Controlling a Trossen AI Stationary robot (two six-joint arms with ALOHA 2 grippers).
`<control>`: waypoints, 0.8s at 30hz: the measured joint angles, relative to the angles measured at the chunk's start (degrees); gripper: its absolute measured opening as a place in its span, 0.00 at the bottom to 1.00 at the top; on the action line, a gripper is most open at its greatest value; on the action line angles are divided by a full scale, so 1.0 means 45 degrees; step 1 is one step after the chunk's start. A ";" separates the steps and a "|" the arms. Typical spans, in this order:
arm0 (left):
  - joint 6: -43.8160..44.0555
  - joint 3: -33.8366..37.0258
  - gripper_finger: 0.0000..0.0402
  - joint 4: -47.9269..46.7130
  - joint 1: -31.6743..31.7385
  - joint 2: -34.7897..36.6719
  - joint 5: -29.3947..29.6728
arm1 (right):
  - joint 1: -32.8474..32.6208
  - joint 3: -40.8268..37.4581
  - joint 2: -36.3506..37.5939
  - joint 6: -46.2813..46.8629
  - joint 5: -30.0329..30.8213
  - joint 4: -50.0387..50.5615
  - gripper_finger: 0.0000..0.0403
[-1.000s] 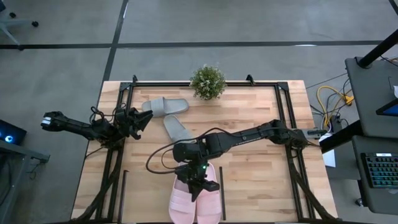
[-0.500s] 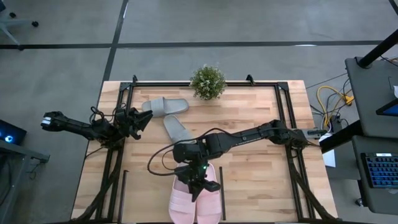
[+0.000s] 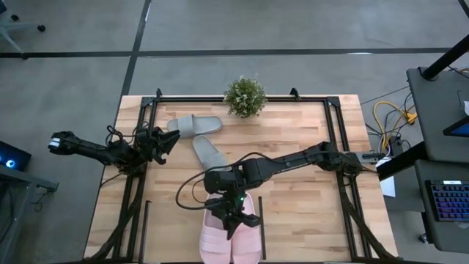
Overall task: Pick and place slides into the shelf
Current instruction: Put the pink slipper on the shelf
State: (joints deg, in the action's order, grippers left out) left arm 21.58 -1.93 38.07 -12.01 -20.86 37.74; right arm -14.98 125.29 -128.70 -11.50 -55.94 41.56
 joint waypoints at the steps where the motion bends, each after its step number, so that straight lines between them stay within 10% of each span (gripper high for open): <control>1: 0.0000 0.0000 0.31 0.0004 -0.0001 0.0000 0.0000 | 0.0000 -0.0009 -0.0083 -0.0094 -0.0014 -0.0033 0.03; 24: 0.0005 0.0000 0.31 0.0014 0.0000 0.0000 0.0000 | 0.0083 -0.0048 -0.0370 0.0039 -0.0017 0.0307 0.03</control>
State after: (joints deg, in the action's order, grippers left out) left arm 21.61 -1.93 38.13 -12.01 -20.86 37.74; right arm -14.61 125.08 -130.37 -11.32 -56.02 42.94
